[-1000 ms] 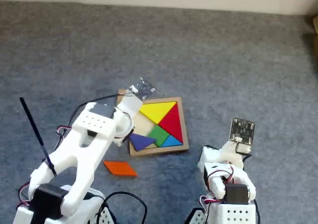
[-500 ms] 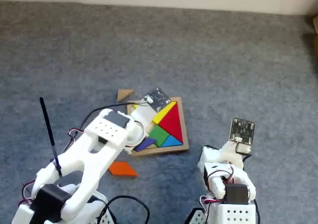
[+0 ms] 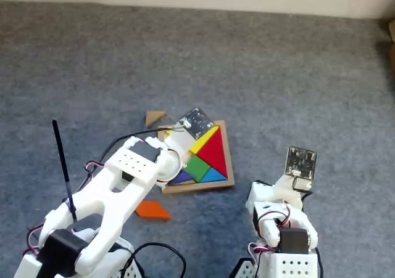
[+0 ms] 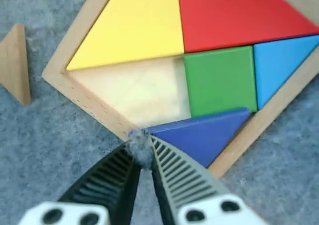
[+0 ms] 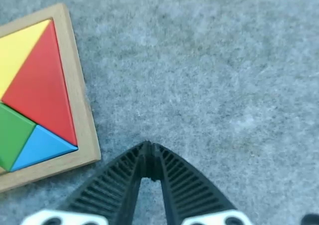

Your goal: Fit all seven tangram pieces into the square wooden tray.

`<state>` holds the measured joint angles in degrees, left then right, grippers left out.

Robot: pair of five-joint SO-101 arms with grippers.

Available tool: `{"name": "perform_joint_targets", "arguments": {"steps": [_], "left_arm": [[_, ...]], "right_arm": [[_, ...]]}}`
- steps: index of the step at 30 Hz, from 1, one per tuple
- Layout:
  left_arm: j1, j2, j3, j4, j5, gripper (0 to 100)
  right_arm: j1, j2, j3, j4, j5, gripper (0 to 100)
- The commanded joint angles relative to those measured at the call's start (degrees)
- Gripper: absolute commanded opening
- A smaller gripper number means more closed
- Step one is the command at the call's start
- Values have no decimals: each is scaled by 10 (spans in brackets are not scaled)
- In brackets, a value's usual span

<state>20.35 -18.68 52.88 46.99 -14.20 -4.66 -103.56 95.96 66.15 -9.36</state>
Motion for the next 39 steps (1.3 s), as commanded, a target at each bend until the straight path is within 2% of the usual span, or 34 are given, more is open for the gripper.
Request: {"name": "perform_joint_targets", "arguments": {"steps": [1,7,15,25,30,36,39], "left_arm": [[13,-15,-6,-8,-43,5],[13,-19,-7,-8,-95,5],[9,-21,-35,-3,-95,5],[-21,-21,-118,166,-98,10],[-30,-22,-137,247,-124,141],[-24,-106,-84,272,-129,162],[-24,-171,-31,271,-148,229]], "right_arm": [[8,-5,83,-15,-7,16],[8,-5,83,-15,-7,16],[8,-5,83,-15,-7,16],[9,-5,83,-15,-7,16],[9,-5,83,-15,-7,16],[10,-5,83,-15,-7,16],[10,-5,83,-15,-7,16]]}}
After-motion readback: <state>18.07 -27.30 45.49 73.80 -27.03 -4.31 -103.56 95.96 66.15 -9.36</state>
